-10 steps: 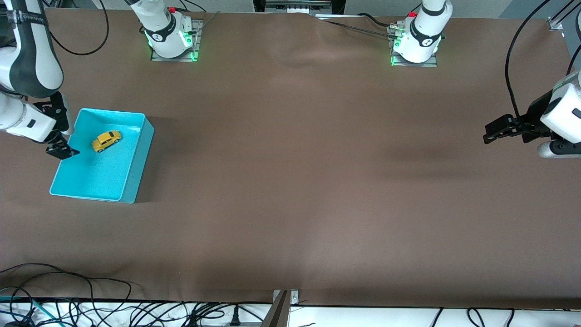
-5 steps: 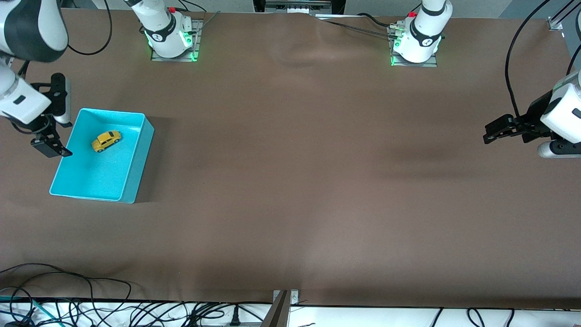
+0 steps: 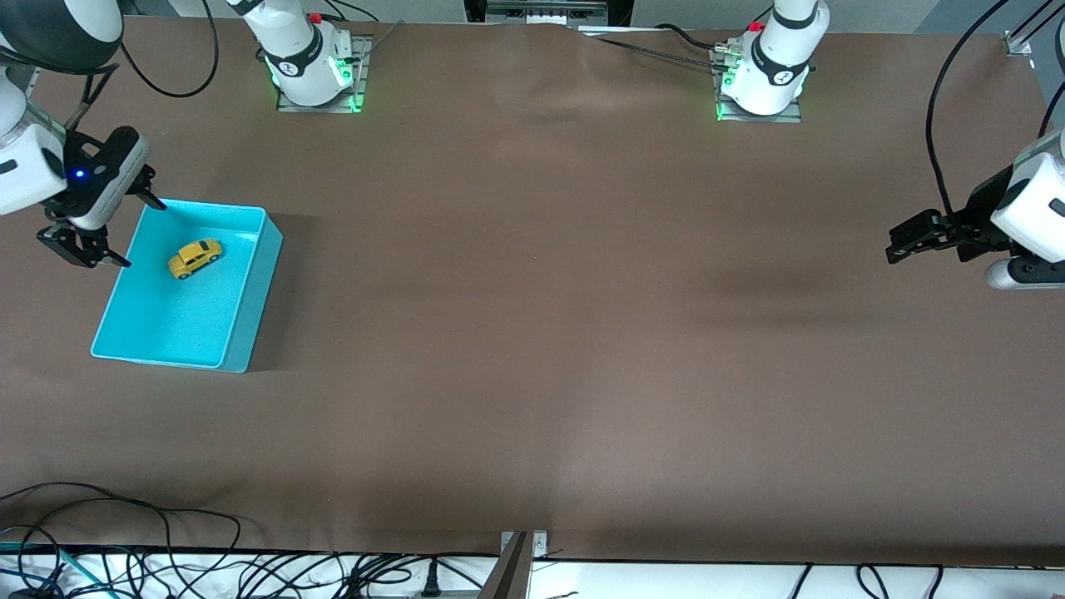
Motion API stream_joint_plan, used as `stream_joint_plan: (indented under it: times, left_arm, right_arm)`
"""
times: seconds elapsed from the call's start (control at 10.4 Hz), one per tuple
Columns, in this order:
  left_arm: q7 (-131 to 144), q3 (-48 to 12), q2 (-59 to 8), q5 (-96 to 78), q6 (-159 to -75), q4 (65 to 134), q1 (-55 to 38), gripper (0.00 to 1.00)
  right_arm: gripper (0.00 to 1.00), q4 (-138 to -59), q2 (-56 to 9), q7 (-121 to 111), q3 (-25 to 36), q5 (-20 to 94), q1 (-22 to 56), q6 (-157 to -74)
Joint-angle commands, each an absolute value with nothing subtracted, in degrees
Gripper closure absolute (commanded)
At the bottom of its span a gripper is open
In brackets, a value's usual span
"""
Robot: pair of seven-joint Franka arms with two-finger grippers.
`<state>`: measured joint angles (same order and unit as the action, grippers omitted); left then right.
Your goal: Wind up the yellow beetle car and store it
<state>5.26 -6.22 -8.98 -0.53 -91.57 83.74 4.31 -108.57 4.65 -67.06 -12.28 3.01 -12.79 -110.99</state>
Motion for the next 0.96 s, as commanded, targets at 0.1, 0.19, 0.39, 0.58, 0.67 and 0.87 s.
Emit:
stream_joint_plan:
  times: [0.1,0.19,0.39,0.58,0.67,0.87]
  left_arm:
    - [3.87,-6.24,-8.79,-1.76,-91.67,83.5,4.66,0.0]
    - [3.87,-6.24,-8.79,-1.84,-91.67,83.5,4.66,0.0]
    - [3.87,-6.24,-8.79,-1.76,-91.67,83.5,4.66,0.0]
    - [3.87,-6.24,-8.79,-1.85,-91.67,83.5,4.66,0.0]
    - [3.87,-6.24,-8.79,-1.76,-91.67,83.5,4.66,0.0]
    - [3.87,-6.24,-8.79,-1.85,-91.67,83.5,4.66,0.0]
  right_arm:
    - [0.0,-105.47,3.52,-33.57,-6.77,4.13,-4.93,-106.62]
    - [0.0,-105.38,3.52,-25.83,-6.51,4.13,-3.53,-106.61]
    - [0.0,-105.38,3.6,-16.21,-6.59,4.13,-2.9,-106.35]
    - [0.0,-105.47,3.6,-11.62,-6.24,3.52,-1.93,-101.54]
    - [0.0,-105.47,4.13,-9.51,-6.15,3.34,-1.93,-101.08]
    - [0.0,-102.24,3.61,-8.61,-5.98,3.16,-1.41,-98.8]
